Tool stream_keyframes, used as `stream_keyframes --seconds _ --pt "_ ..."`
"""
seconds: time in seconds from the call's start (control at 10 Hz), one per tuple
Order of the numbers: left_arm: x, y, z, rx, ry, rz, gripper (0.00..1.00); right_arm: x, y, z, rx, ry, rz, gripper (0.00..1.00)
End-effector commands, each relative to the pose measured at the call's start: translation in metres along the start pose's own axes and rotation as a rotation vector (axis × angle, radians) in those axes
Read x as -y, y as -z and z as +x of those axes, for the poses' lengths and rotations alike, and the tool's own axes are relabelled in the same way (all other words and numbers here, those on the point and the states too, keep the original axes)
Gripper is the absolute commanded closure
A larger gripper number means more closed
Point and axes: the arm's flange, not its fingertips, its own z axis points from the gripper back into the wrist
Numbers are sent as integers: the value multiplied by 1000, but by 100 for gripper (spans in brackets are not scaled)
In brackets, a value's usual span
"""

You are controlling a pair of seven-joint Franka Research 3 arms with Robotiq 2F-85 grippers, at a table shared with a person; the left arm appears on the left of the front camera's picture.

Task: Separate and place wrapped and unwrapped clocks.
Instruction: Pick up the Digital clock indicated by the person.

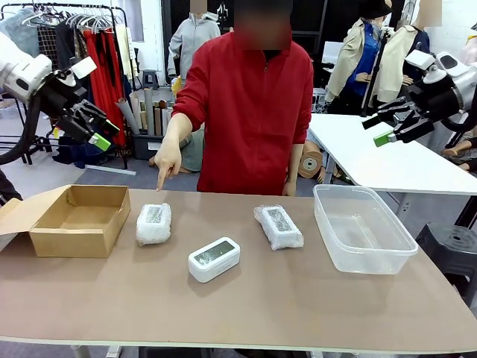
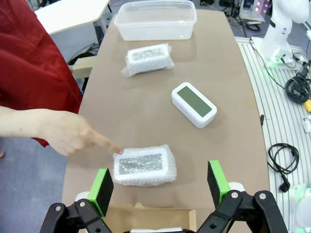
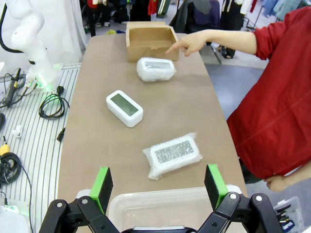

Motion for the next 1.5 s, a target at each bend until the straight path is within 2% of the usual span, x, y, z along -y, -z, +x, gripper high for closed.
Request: stream_keyframes --seconds 0.0,0.1,0.2,0.4,0.6,0.8,1.0,1.2,1.3,1.4 --pt "0 0 0 0 0 0 0 0 0 1 2 -2 1 0" --pt "1 0 11 -93 19 -24 0 0 0 1 2 -2 1 0" --pt "7 -1 23 -109 42 -70 0 0 0 1 2 -2 1 0" --pt "9 8 41 -375 -128 -28 0 0 0 1 2 -2 1 0" --pt "17 30 60 -473 -237 7 0 0 0 1 2 -2 1 0" --pt "15 55 69 -586 -416 166 0 0 0 1 2 -2 1 0" --pt "11 80 64 -618 -538 253 0 0 0 1 2 -2 1 0" --pt "8 98 58 -583 -626 358 0 0 0 1 2 -2 1 0" --pt "9 103 57 -590 -628 393 0 0 0 1 2 -2 1 0" --pt "7 97 56 -531 -569 367 0 0 0 1 2 -2 1 0"
